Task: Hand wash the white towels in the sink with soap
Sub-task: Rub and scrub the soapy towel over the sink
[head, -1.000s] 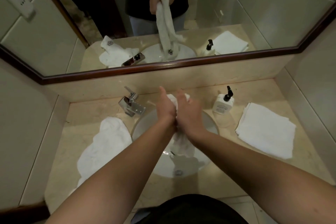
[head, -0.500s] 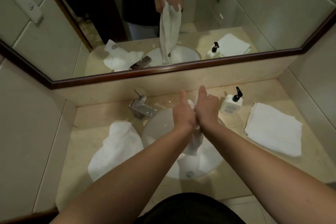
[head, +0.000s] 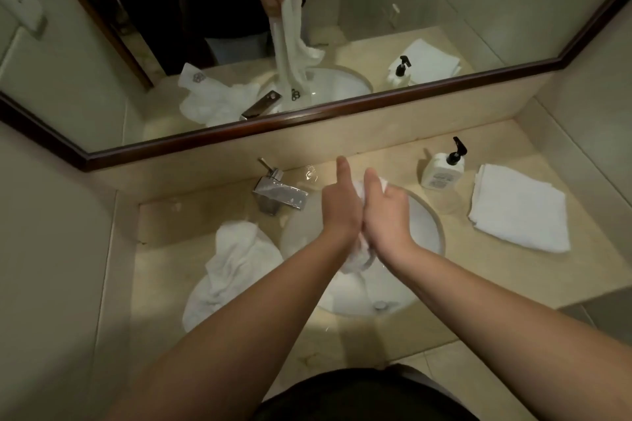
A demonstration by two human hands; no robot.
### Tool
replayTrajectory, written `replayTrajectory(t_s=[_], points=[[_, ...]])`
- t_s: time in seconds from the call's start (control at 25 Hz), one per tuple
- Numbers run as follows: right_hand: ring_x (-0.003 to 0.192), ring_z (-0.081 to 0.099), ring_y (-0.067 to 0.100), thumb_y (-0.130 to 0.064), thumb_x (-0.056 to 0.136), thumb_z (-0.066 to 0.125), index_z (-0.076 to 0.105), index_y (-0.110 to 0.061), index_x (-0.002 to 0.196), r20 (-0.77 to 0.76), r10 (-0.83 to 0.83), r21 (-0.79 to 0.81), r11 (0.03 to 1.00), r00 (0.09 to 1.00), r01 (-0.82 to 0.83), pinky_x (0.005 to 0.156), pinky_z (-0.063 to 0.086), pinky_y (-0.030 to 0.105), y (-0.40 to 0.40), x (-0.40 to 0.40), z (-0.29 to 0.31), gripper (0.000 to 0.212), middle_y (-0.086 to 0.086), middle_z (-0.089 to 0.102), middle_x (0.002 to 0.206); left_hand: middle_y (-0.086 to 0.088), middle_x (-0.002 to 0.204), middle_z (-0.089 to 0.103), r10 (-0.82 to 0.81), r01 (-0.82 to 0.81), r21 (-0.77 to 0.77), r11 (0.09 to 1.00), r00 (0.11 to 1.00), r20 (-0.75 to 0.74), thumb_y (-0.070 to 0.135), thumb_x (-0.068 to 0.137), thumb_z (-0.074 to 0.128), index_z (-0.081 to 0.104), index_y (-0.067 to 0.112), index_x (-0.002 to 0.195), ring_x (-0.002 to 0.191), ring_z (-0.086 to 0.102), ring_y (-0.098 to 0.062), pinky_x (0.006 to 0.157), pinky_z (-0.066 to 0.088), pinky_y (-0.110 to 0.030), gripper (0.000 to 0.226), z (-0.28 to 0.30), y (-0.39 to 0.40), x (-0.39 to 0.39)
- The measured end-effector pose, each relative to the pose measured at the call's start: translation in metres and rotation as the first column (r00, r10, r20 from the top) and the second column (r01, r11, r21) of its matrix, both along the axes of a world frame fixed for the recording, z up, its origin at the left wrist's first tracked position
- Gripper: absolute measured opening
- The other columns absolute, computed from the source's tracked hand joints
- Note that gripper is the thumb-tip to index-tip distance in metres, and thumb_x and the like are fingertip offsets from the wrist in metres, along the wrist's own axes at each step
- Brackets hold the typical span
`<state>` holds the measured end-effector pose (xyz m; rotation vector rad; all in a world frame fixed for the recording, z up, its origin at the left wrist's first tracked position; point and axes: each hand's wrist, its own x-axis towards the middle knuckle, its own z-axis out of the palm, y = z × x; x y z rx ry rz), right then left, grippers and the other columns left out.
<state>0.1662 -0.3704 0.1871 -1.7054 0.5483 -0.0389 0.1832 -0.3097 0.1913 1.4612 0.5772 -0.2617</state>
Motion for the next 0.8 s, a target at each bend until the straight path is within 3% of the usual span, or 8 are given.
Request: replayTrajectory(t_s=[0.12, 0.2, 0.28, 0.4, 0.52, 0.6, 0.72, 0.8], points=[[0.056, 0.049, 0.020, -0.044, 0.100, 0.045, 0.043, -0.014, 0.059, -0.047, -0.065, -0.062, 0.996, 0.997, 0.062, 0.062, 0.041, 0.035, -0.016, 0.016, -0.011, 0.051, 0.002, 0.047, 0.056, 0.005, 0.083, 0.059, -0.146, 0.147, 0.057, 0.987, 0.989, -0.030, 0.061, 0.102, 0.027, 0.055, 0.020, 0.077, 0.080, 0.056, -0.012, 0.085, 0.038, -0.030, 0.055, -0.014, 0.002, -0.016], [0.062, 0.052, 0.021, -0.047, 0.099, 0.045, 0.046, -0.012, 0.063, -0.130, -0.016, -0.108, 0.994, 0.991, 0.002, 0.066, 0.042, 0.035, -0.026, 0.012, -0.030, 0.051, 0.004, 0.051, 0.063, 0.001, 0.108, 0.062, -0.105, 0.111, 0.051, 0.993, 0.990, -0.097, 0.060, 0.103, 0.025, 0.063, 0.011, 0.115, 0.101, 0.055, -0.017, 0.089, 0.035, -0.027, 0.063, -0.031, 0.014, -0.018], [0.071, 0.055, 0.022, -0.048, 0.100, 0.045, 0.053, -0.011, 0.071, -0.216, 0.013, -0.094, 0.995, 0.976, -0.034, 0.070, 0.043, 0.034, -0.039, 0.004, -0.050, 0.048, 0.003, 0.056, 0.070, -0.004, 0.122, 0.062, -0.054, 0.068, 0.078, 0.995, 0.985, -0.166, 0.061, 0.102, 0.024, 0.050, 0.007, 0.140, 0.103, 0.055, -0.018, 0.088, 0.037, -0.027, 0.071, -0.051, 0.032, -0.017], [0.089, 0.058, 0.021, -0.047, 0.097, 0.053, 0.060, -0.005, 0.115, -0.343, 0.027, -0.046, 0.998, 0.939, -0.046, 0.078, 0.041, 0.029, -0.065, 0.001, -0.074, 0.045, 0.003, 0.063, 0.099, -0.007, 0.125, 0.061, -0.082, 0.114, 0.115, 0.987, 0.964, -0.254, 0.065, 0.100, 0.026, 0.044, 0.007, 0.145, 0.104, 0.055, -0.019, 0.088, 0.040, -0.028, 0.076, -0.085, 0.048, -0.018], [0.111, 0.060, 0.026, -0.041, 0.078, 0.080, 0.044, -0.001, 0.138, -0.457, 0.133, -0.009, 0.988, 0.879, -0.154, 0.085, 0.050, 0.035, -0.088, 0.002, -0.098, 0.080, 0.009, 0.058, 0.130, -0.006, 0.143, 0.053, -0.251, 0.297, 0.106, 0.949, 0.915, -0.315, 0.076, 0.080, 0.056, 0.048, 0.008, 0.143, 0.126, 0.054, -0.025, 0.107, 0.042, -0.036, 0.093, -0.112, 0.059, -0.013], [0.116, 0.057, 0.028, -0.028, 0.071, 0.088, 0.038, -0.004, 0.141, -0.527, 0.252, 0.010, 0.957, 0.812, -0.291, 0.090, 0.051, 0.039, -0.098, 0.004, -0.115, 0.090, 0.009, 0.052, 0.135, -0.009, 0.138, 0.057, -0.389, 0.476, 0.147, 0.867, 0.831, -0.398, 0.063, 0.057, 0.082, 0.049, 0.008, 0.136, 0.117, 0.060, -0.026, 0.102, 0.050, -0.043, 0.102, -0.133, 0.065, -0.009], [0.109, 0.057, 0.030, -0.012, 0.077, 0.082, 0.044, -0.003, 0.133, -0.595, 0.284, -0.085, 0.908, 0.752, -0.410, 0.078, 0.050, 0.036, -0.105, 0.015, -0.143, 0.068, 0.010, 0.052, 0.122, -0.012, 0.141, 0.048, -0.462, 0.657, 0.333, 0.676, 0.730, -0.504, 0.022, 0.079, 0.081, 0.038, 0.002, 0.141, 0.125, 0.051, -0.032, 0.095, 0.045, -0.034, 0.078, -0.157, 0.067, 0.003], [0.100, 0.060, 0.031, -0.012, 0.080, 0.076, 0.055, -0.002, 0.113, -0.592, 0.262, -0.190, 0.873, 0.762, -0.449, 0.076, 0.052, 0.037, -0.111, 0.030, -0.164, 0.040, 0.012, 0.058, 0.109, -0.018, 0.139, 0.053, -0.471, 0.703, 0.455, 0.547, 0.708, -0.526, 0.020, 0.092, 0.069, 0.047, -0.002, 0.135, 0.124, 0.053, -0.033, 0.093, 0.043, -0.033, 0.053, -0.177, 0.067, 0.014]])
